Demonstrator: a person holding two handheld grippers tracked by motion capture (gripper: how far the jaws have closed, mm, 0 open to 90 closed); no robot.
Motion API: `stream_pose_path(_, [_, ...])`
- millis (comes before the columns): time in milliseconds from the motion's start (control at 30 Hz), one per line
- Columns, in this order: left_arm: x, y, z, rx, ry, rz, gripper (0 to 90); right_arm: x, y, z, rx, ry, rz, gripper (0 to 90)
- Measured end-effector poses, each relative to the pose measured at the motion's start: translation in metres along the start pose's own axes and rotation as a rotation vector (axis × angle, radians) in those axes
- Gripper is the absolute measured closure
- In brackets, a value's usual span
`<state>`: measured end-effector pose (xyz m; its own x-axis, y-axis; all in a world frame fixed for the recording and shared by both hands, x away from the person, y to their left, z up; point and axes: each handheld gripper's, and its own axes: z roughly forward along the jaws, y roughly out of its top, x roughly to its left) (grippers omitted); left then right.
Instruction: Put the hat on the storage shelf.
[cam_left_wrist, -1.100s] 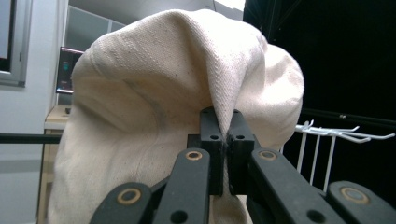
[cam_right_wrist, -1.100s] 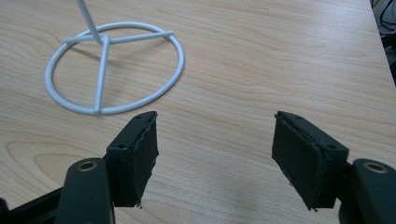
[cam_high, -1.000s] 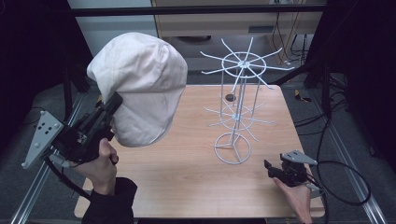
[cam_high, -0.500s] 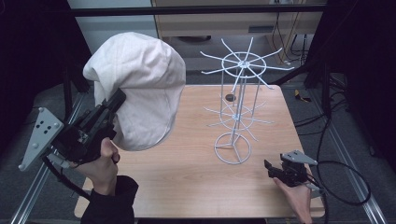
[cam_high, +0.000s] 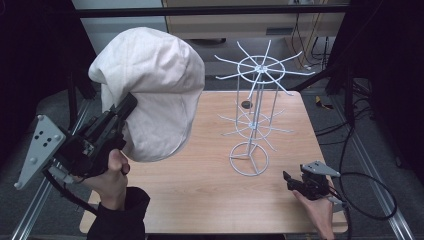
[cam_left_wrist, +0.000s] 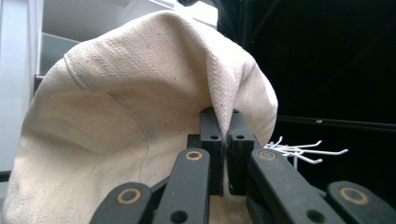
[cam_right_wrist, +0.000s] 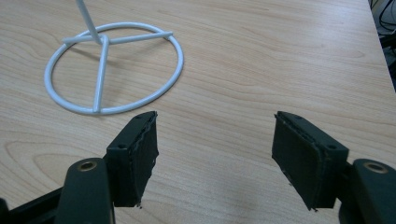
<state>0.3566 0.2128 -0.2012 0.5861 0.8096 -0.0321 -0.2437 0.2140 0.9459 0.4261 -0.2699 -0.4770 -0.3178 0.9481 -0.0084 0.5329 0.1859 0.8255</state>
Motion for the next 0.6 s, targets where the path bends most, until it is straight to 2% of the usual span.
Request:
stream_pose_path(233, [-0.009, 0.004, 0.005, -0.015, -0.033, -0.020, 88.1, 0.000, 0.000, 0.000, 0.002, -0.001, 0.003, 31.2])
stream_pose_path(600, [-0.022, 0.011, 0.014, -0.029, -0.070, -0.016, 88.1, 0.000, 0.000, -0.001, 0.000, 0.001, 0.005, 31.2])
